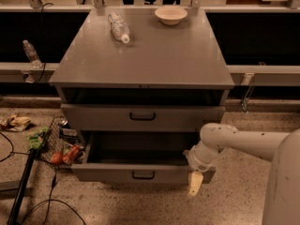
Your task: Open middle drawer
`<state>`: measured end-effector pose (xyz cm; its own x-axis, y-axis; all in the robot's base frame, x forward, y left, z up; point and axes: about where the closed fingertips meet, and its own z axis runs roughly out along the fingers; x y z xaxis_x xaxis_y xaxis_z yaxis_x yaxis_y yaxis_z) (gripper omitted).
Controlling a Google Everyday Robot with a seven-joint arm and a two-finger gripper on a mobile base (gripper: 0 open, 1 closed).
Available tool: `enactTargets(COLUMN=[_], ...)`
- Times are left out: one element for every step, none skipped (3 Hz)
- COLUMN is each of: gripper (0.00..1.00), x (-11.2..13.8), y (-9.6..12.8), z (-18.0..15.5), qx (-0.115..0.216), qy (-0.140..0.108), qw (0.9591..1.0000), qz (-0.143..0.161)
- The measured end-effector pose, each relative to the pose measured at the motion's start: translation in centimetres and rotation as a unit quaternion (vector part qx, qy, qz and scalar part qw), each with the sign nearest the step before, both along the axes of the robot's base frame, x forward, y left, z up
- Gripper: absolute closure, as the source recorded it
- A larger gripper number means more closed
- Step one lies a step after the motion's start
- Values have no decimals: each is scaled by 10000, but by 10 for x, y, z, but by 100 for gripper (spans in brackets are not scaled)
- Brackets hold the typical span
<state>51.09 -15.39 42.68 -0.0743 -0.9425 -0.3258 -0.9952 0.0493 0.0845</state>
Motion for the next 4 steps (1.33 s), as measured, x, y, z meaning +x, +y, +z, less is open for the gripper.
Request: enactTargets(gripper=[20, 44, 67, 90], x=[-7, -13, -37, -58], y=[-3, -9, -16, -23], z=[-7, -5, 7, 18], qx=[-32, -115, -178, -261], qy=[95, 167, 423, 693], qw=[9999, 9998, 9989, 9972], qz=[-39, -25, 16, -24])
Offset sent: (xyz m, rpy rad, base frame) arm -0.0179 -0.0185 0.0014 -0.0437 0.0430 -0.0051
